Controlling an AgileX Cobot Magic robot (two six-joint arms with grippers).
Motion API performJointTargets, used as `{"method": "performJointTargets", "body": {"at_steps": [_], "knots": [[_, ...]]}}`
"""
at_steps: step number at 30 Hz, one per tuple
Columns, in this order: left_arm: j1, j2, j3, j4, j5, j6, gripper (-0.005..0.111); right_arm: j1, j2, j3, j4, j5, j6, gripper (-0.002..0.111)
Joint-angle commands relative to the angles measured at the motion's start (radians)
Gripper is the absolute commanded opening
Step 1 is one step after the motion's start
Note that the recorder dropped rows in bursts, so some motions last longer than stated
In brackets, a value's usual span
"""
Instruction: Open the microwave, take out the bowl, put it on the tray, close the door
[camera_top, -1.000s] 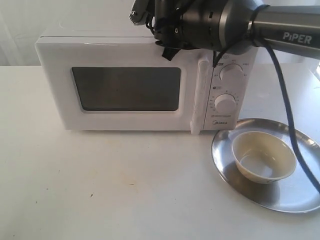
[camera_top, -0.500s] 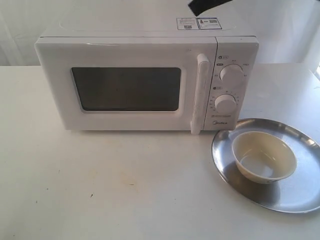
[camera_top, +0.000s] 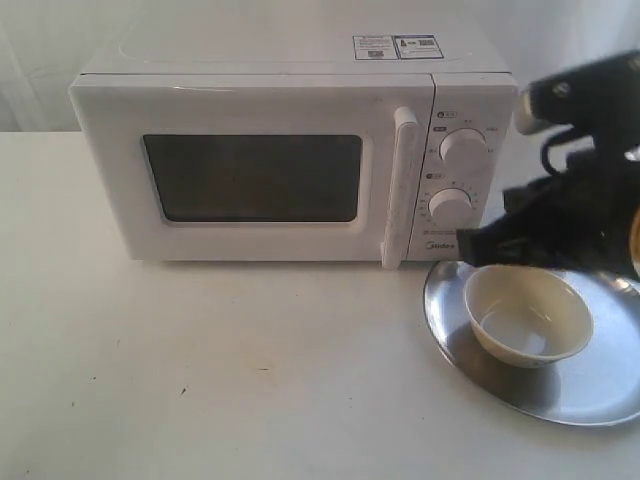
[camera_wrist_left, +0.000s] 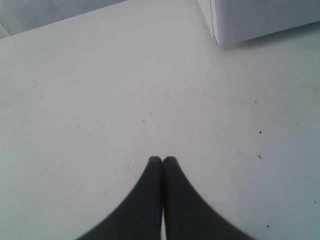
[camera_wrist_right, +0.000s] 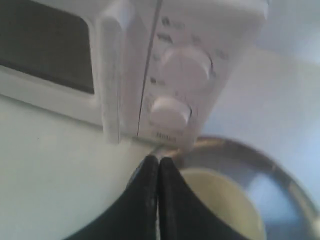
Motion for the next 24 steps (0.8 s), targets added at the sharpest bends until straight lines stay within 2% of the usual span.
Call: {"method": "performJointTargets", "body": {"at_steps": [1,4,24], "knots": [[-0.007,-0.002,-0.002,-0.007,0.002,-0.004,0.0,-0.006,-0.042,0.084,0.11,0.102,0.144,0.0],[-0.007,-0.002,-0.002,-0.007,0.002,-0.004,0.0,-0.006,-0.044,0.103,0.134,0.146,0.155,0.0],[-0.007,-0.002,-0.002,-0.007,0.002,-0.004,0.0,-0.006,-0.046,0.108,0.134,0.148,0.155,0.0]]}}
